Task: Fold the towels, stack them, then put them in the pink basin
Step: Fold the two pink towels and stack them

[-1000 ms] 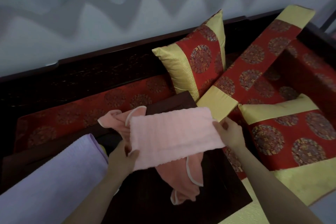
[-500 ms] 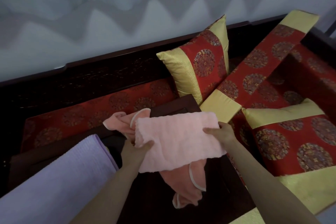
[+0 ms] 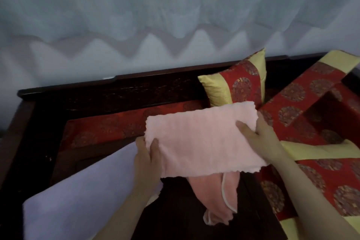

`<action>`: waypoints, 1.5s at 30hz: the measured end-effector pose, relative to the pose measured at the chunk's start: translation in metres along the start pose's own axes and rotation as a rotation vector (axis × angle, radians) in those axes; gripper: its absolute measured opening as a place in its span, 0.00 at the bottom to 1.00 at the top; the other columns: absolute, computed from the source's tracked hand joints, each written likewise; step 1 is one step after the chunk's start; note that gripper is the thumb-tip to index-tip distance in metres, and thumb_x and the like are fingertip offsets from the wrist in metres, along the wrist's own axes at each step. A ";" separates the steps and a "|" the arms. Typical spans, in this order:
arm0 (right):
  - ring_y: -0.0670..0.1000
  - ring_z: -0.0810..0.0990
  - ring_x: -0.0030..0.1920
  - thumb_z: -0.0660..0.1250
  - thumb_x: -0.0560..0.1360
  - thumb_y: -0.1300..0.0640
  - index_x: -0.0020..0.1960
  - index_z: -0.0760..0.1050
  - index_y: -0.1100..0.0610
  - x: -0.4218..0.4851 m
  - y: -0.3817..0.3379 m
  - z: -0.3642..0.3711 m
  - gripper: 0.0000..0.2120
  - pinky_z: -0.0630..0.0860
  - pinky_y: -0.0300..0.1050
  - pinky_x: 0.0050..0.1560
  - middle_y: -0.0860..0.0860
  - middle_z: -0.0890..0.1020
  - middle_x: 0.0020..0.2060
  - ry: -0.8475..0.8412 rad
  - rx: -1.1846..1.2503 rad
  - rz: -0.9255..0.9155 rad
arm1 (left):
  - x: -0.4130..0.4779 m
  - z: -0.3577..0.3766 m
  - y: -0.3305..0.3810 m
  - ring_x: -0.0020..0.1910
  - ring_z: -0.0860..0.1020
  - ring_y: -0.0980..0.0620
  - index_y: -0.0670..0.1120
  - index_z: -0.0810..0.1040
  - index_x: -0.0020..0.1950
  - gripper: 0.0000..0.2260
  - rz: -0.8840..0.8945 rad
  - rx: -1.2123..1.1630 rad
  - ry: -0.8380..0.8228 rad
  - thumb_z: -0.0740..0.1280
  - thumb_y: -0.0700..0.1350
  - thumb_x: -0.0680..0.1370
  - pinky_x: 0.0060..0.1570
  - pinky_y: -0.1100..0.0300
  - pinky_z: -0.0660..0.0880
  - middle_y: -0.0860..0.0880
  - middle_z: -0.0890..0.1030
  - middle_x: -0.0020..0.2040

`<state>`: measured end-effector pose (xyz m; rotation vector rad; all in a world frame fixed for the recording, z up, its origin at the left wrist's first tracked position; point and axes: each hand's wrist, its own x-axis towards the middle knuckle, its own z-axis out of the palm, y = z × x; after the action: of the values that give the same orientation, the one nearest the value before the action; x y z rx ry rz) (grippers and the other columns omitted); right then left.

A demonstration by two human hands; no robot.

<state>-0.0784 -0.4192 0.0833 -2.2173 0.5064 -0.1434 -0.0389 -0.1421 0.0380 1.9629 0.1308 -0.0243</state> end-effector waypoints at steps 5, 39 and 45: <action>0.49 0.77 0.55 0.69 0.74 0.54 0.66 0.64 0.49 0.011 -0.060 0.070 0.24 0.73 0.41 0.49 0.47 0.76 0.56 -0.192 0.274 0.019 | 0.003 -0.102 -0.025 0.40 0.74 0.47 0.43 0.66 0.57 0.12 -0.030 0.060 0.214 0.57 0.50 0.81 0.43 0.55 0.67 0.47 0.76 0.42; 0.54 0.72 0.58 0.64 0.69 0.46 0.50 0.77 0.51 -0.003 0.084 0.142 0.13 0.68 0.53 0.56 0.50 0.76 0.55 -0.282 -0.687 -0.165 | -0.019 0.037 -0.040 0.44 0.80 0.47 0.45 0.78 0.47 0.04 -0.616 -0.257 -0.269 0.67 0.43 0.75 0.50 0.51 0.79 0.44 0.82 0.45; 0.44 0.76 0.34 0.67 0.67 0.52 0.40 0.69 0.48 -0.068 0.072 0.090 0.06 0.75 0.44 0.38 0.43 0.75 0.31 -0.715 -0.203 -0.415 | -0.019 0.095 -0.051 0.51 0.80 0.39 0.40 0.78 0.57 0.27 -0.978 -0.414 -0.309 0.76 0.55 0.66 0.54 0.44 0.78 0.39 0.81 0.52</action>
<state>-0.1378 -0.3681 -0.0246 -2.3463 -0.3452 0.4918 -0.0588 -0.2119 -0.0443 1.3024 0.8073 -0.8608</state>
